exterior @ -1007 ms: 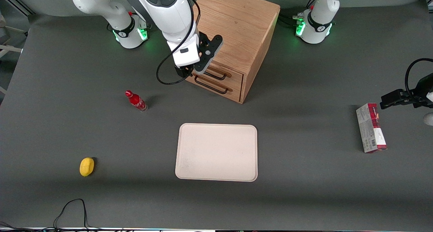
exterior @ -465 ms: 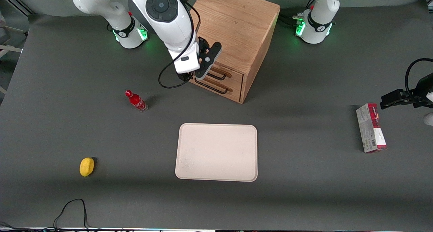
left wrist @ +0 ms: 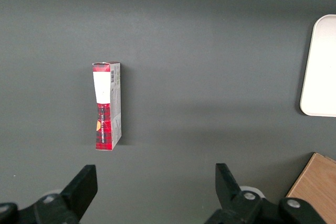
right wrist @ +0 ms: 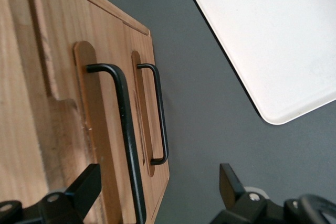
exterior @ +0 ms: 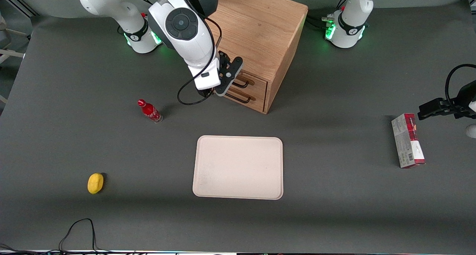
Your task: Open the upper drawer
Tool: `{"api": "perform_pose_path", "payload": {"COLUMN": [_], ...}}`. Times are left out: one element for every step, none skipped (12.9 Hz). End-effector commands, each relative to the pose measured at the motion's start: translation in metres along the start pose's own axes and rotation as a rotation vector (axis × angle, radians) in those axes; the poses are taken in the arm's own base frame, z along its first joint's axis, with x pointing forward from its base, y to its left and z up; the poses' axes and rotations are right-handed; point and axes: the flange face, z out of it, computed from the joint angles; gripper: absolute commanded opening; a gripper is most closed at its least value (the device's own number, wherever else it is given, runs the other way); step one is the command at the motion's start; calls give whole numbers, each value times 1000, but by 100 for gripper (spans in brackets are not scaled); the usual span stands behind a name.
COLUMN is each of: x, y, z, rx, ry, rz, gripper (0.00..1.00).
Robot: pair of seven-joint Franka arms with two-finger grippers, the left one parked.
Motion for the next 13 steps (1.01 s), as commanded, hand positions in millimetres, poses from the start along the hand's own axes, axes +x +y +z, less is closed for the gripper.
{"api": "perform_pose_path", "payload": {"x": [-1, -1, -2, -1, 0, 1, 3, 4, 6, 6, 7, 7, 7], "y": [0, 1, 2, 2, 3, 3, 5, 6, 8, 9, 10, 11, 11], "z": [17, 20, 23, 25, 26, 31, 37, 43, 49, 50, 53, 54, 55], "rx": [9, 8, 9, 8, 6, 6, 5, 0, -13, -16, -17, -18, -18], "ry": [19, 20, 16, 18, 20, 15, 12, 6, -2, -3, -5, -7, -8], "rz": [-20, -18, -16, -16, -15, -15, -13, -14, -17, -18, -17, -16, -16], "gripper": [100, 100, 100, 100, 100, 100, 100, 100, 100, 100, 100, 100, 100]}}
